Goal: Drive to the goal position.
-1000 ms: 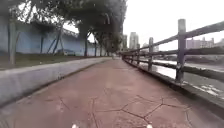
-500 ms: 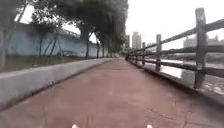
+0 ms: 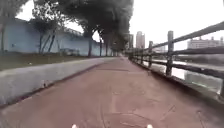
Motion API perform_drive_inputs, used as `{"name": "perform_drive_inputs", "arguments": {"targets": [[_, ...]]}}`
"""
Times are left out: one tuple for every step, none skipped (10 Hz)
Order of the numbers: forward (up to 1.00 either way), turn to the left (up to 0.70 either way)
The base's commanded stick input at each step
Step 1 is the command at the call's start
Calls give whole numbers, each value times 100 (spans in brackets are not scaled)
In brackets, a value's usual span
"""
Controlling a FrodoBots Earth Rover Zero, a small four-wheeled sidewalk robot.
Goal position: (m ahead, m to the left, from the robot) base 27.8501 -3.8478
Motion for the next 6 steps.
{"name": "perform_drive_inputs", "arguments": {"targets": [[100, 0], [100, -12], [100, -29], [100, -40], [100, -40], [100, -40]]}}
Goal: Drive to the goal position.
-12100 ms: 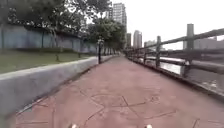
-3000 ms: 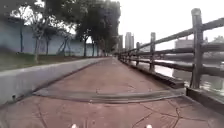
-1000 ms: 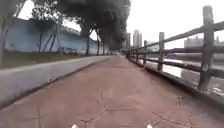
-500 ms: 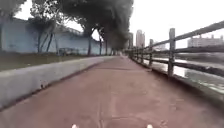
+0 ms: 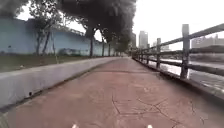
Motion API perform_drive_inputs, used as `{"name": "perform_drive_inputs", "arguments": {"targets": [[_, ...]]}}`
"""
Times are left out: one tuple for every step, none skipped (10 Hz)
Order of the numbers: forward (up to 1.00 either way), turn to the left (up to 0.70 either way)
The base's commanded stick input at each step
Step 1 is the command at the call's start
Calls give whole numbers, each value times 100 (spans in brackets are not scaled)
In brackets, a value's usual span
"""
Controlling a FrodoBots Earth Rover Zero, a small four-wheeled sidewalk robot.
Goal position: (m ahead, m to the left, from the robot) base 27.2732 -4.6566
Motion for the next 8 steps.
{"name": "perform_drive_inputs", "arguments": {"targets": [[100, -40], [100, -26], [100, 0], [100, 0], [100, 0], [100, 0], [100, 0], [100, 0]]}}
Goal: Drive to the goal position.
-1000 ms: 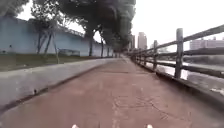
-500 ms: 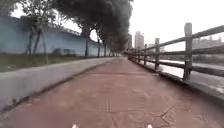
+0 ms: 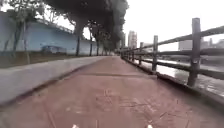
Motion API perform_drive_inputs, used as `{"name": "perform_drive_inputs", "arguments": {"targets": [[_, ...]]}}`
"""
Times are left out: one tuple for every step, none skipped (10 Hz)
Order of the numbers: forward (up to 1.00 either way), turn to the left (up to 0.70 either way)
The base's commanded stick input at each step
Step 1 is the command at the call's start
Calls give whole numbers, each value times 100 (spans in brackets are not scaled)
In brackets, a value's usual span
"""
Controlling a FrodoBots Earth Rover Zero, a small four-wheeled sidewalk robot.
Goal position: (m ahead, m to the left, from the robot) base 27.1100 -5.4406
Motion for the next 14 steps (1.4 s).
{"name": "perform_drive_inputs", "arguments": {"targets": [[100, 0], [100, 0], [100, 0], [100, 0], [100, 0], [100, 0], [100, 0], [100, 0], [100, 0], [100, 0], [100, 0], [100, 0], [100, 0], [100, 0]]}}
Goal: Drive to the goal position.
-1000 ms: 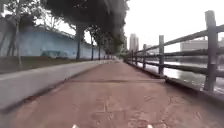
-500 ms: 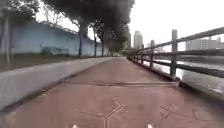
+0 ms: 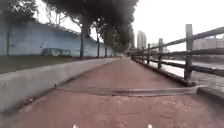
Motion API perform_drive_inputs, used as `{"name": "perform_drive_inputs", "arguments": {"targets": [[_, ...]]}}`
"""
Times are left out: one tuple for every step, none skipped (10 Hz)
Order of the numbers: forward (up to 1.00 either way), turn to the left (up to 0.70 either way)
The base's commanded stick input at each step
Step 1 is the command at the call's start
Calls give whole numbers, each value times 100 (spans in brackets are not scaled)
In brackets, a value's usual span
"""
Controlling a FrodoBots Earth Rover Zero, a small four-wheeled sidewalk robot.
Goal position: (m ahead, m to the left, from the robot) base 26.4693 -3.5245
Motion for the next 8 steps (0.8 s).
{"name": "perform_drive_inputs", "arguments": {"targets": [[100, -23], [100, -40], [100, -40], [100, -40], [100, -40], [100, -12], [100, 0], [100, 0]]}}
